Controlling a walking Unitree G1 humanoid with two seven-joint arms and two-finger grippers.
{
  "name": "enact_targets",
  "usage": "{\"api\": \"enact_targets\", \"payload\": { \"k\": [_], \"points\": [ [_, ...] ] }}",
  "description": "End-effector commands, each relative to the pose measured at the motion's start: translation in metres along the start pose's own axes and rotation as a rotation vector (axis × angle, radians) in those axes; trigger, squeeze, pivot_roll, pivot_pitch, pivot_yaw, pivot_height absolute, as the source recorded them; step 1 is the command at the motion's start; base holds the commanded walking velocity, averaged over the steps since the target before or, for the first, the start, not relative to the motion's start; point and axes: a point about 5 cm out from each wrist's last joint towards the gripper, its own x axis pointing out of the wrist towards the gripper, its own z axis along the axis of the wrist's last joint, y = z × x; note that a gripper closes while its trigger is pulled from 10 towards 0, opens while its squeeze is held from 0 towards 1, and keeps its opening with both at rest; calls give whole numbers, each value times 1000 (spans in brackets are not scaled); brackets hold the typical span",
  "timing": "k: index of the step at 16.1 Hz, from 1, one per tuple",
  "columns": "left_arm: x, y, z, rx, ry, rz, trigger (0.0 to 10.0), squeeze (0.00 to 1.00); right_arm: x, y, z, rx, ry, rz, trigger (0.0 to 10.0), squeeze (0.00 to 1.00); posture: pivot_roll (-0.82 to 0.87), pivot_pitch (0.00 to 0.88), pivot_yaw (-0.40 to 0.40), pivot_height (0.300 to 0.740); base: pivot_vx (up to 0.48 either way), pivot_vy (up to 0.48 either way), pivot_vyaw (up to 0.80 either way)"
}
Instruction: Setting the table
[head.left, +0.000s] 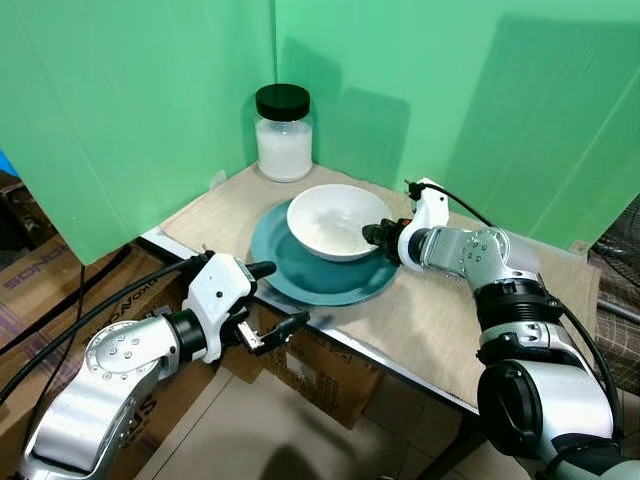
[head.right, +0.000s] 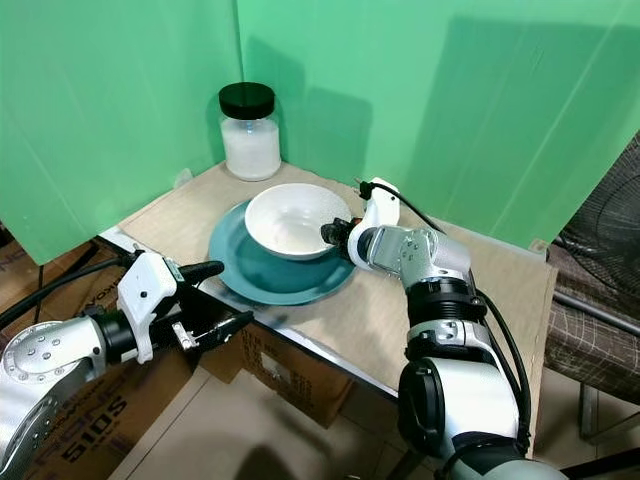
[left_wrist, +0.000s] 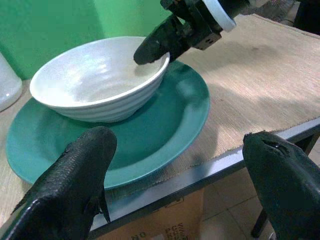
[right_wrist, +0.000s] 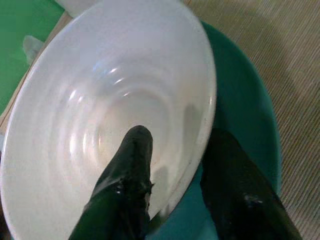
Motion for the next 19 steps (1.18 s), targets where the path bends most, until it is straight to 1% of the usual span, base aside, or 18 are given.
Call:
{"api": "enact_targets", "payload": {
  "k": [1,4,8,10,12,13,14,16,18,19],
  "points": [
    [-3,1,4,35,-7,9,10000,0,0,4,4,6,-6,18,0,0,34,0,-44,740,0,0,0],
    [-3,1,4,44,-4,6,10000,0,-1,5,5,9,-10,25,0,0,34,0,-40,740,0,0,0],
    [-3,3,5,54,-4,8,10000,0,-4,6,8,37,-37,56,0,0,34,0,-38,740,0,0,0],
    [-3,3,6,60,-5,9,10000,0,-7,7,13,37,-88,70,0,0,34,0,-37,740,0,0,0],
    [-2,3,8,65,-11,9,10000,0,-16,14,21,52,-173,160,0,0,33,0,-37,740,0,0,0],
    [-2,3,8,67,-13,10,10000,0,-19,17,23,45,-198,184,0,0,33,0,-38,740,0,0,0],
    [-2,3,10,68,-20,11,10000,0,-26,21,25,17,-246,222,0,0,30,0,-37,740,0,0,0],
    [-1,2,13,69,-30,14,10000,0,-37,23,27,-17,-300,250,0,0,25,0,-32,740,0,0,0],
    [0,1,14,70,-33,16,10000,0,-42,20,27,-54,-338,229,0,0,24,0,-31,740,0,0,0],
    [1,2,15,74,-38,27,10000,0,-47,19,30,-99,-395,222,0,0,24,0,-31,740,0,0,0]
  ]
}}
